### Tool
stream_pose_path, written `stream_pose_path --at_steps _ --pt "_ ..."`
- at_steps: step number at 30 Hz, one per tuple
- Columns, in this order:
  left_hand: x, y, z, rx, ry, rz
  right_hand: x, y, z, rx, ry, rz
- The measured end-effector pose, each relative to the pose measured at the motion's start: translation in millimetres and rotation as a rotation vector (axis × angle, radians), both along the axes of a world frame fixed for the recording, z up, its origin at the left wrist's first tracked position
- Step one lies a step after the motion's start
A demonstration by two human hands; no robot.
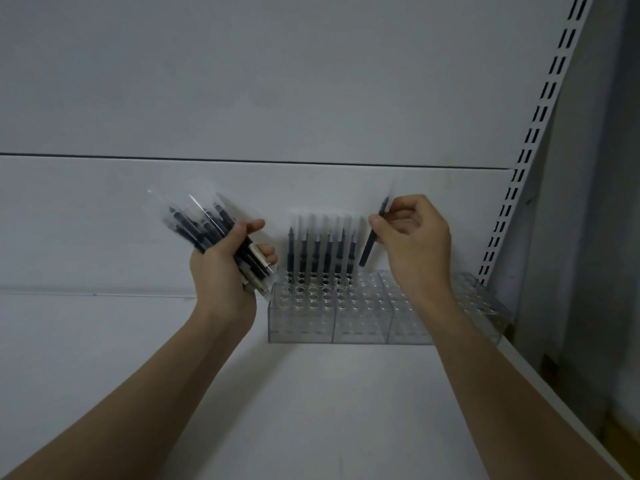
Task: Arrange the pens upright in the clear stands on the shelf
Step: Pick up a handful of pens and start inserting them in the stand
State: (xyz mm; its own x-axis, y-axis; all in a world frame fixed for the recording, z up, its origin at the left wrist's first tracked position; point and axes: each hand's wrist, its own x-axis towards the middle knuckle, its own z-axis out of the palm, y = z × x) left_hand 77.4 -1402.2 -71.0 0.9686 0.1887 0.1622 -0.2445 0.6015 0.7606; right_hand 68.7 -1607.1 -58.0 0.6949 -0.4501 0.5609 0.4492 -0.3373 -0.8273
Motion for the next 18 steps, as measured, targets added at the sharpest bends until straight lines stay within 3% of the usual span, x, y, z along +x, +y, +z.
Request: stream_pose_path --at_steps 9,18 --pt "-4 -5 0 -0.1 -0.012 -0.014 5 2 -7 -0.118 0.015 -0.013" --pt "-10 -9 2 -0.044 -0.017 -0.106 7 1 -17 -0.36 0.225 -0.078"
